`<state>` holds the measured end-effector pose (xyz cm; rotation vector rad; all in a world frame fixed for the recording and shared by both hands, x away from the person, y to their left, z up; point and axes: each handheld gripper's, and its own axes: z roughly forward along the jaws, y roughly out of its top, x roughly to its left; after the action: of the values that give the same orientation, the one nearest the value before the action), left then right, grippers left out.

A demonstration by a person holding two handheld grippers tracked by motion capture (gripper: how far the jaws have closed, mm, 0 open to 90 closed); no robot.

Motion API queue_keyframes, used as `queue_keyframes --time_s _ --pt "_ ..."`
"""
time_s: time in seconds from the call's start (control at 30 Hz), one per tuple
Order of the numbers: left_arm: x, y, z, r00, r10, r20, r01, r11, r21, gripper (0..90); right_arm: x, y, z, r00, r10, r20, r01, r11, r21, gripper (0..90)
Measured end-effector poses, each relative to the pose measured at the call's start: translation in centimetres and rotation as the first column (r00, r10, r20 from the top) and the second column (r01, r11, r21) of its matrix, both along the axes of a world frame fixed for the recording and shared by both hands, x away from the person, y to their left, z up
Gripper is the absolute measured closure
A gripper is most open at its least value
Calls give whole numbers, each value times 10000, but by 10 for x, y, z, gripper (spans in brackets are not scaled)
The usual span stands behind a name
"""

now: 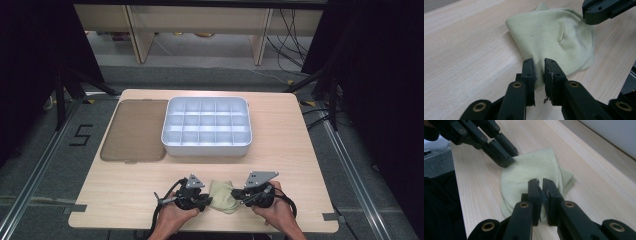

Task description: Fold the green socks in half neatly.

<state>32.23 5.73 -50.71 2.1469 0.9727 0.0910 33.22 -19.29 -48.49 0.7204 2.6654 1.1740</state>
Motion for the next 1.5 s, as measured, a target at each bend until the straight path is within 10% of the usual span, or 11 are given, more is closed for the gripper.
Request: queue_keyframes --time_s 1.1,1.5 --pt "-2 4 17 9944 -325 1005 275 9984 504 850 -4 50 -21 9911 1282 -356 -1292 9912 -285 861" --pt "-8 -1 24 9883 -632 1389 546 9964 644 851 13 33 -10 9998 138 -158 -137 9999 56 861"
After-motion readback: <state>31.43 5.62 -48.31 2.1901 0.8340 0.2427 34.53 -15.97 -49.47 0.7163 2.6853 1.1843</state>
